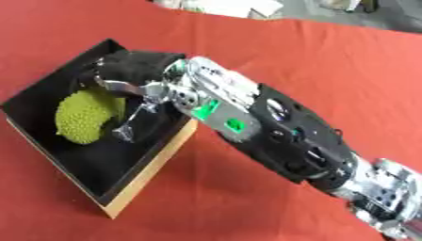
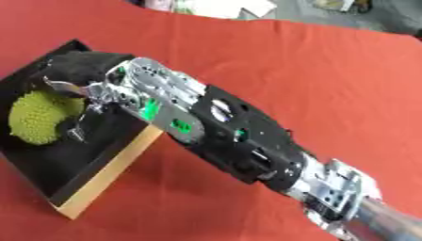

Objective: Pick up objects on the table and place them in the box.

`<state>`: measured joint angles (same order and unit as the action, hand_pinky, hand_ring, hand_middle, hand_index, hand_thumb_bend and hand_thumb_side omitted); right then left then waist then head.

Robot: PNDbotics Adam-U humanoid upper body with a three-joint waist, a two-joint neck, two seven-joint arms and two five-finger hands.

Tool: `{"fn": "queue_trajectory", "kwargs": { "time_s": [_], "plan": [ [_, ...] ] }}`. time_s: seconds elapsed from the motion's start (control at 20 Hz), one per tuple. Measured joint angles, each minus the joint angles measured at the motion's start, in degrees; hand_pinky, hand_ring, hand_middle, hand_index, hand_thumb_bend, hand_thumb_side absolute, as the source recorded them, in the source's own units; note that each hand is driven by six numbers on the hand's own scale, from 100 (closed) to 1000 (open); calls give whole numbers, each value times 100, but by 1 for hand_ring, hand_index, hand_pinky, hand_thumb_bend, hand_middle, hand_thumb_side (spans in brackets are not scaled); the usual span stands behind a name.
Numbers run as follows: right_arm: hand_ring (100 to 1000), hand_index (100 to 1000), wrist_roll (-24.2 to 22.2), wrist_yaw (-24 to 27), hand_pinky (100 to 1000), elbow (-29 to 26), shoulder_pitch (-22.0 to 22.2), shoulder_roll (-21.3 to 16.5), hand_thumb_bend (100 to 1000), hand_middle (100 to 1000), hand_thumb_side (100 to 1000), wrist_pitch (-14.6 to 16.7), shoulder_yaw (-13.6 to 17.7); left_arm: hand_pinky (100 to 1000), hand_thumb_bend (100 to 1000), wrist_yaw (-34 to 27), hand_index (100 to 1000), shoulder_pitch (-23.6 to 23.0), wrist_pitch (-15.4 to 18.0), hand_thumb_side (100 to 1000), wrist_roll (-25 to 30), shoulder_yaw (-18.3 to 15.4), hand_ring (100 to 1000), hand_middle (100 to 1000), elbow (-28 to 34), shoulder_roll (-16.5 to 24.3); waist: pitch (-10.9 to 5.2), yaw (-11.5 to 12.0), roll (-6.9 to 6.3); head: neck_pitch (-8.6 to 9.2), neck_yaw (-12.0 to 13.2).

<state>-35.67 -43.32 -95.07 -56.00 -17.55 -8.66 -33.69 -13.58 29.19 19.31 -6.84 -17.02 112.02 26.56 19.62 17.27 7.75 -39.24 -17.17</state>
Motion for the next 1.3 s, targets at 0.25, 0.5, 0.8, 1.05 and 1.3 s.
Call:
{"fn": "queue_trajectory", "kwargs": {
  "time_s": [0.25,0.5,0.8,1.05,1.3],
  "plan": [
    [890,904,56,113,864,-321,-92,-42,100,817,100,-146,166,672,100,0,678,-2,-2,100,-12,0,555,539,0,0,-5,-79,-16,0,17],
    [928,957,68,289,896,-921,-127,-213,364,852,100,-68,474,672,100,1,678,-4,10,100,-32,0,555,539,-2,0,-16,-82,-59,0,20],
    [906,904,-361,158,887,-734,-142,-229,438,828,263,-16,284,672,100,1,678,-4,17,100,-36,1,554,538,-4,0,-17,-77,-59,-1,-14],
    [904,915,-417,175,890,-675,-142,-220,414,818,132,-171,261,673,100,1,678,-4,15,100,-35,1,553,538,-4,0,-17,-73,-56,-1,-11],
    [895,917,-409,264,883,-684,-142,-216,393,802,100,-247,262,673,100,1,678,-4,9,100,-30,1,553,538,-3,0,-18,-73,-56,-1,-10]
  ]
}}
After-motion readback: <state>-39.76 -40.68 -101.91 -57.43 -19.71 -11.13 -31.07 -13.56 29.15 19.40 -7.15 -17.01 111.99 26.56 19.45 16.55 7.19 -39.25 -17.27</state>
